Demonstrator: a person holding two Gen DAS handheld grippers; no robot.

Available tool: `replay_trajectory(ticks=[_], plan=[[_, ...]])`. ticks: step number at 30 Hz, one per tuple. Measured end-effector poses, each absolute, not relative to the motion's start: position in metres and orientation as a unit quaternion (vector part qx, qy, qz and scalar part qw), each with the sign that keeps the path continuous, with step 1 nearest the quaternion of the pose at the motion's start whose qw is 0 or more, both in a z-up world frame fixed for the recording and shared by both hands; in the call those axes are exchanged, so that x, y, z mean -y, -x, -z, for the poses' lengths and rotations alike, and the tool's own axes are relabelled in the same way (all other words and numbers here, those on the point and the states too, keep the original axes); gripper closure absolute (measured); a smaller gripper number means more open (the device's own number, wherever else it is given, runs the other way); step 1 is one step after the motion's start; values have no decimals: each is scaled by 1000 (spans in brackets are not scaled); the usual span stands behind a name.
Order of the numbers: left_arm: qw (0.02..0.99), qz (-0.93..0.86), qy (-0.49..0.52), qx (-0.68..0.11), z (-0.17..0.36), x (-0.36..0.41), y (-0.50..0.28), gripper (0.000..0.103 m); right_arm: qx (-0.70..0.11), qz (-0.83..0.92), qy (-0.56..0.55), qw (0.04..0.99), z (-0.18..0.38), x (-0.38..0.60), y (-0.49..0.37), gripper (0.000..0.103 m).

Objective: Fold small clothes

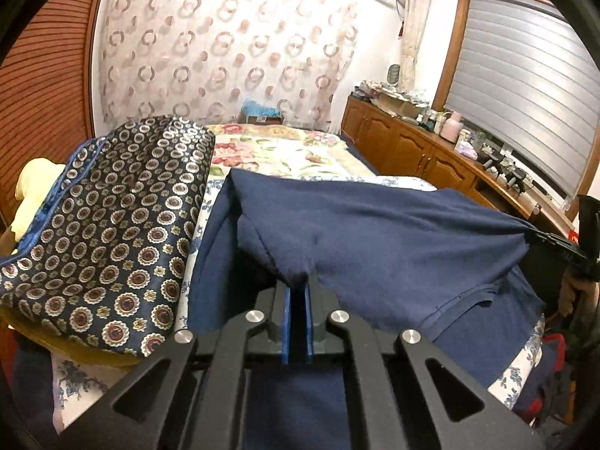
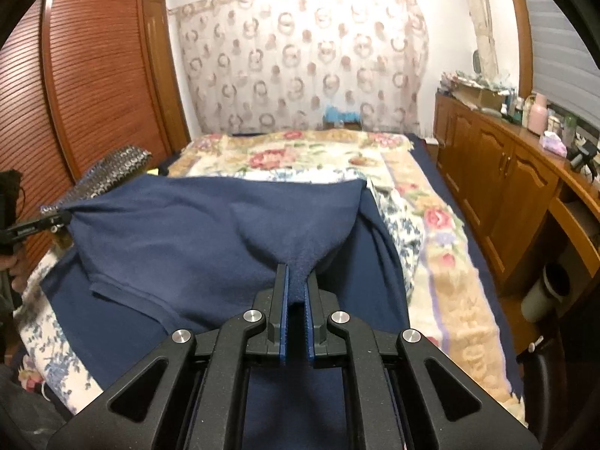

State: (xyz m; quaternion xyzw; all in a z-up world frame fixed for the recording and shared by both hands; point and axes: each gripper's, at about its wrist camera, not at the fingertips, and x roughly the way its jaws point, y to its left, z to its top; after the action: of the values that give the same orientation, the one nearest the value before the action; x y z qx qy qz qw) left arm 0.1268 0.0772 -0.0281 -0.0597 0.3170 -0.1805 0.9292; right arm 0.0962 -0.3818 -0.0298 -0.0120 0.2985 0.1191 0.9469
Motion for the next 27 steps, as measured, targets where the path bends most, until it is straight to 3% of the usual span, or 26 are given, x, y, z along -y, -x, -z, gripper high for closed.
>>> replay_trajectory(ticks=[17, 27], plan=[[932, 172, 52, -315, 27, -111, -67, 100, -286, -133, 16, 949, 11, 376, -32, 99], [915, 154, 36, -371, 73, -108, -54, 100, -353, -122, 14, 928, 61, 379, -26, 99]])
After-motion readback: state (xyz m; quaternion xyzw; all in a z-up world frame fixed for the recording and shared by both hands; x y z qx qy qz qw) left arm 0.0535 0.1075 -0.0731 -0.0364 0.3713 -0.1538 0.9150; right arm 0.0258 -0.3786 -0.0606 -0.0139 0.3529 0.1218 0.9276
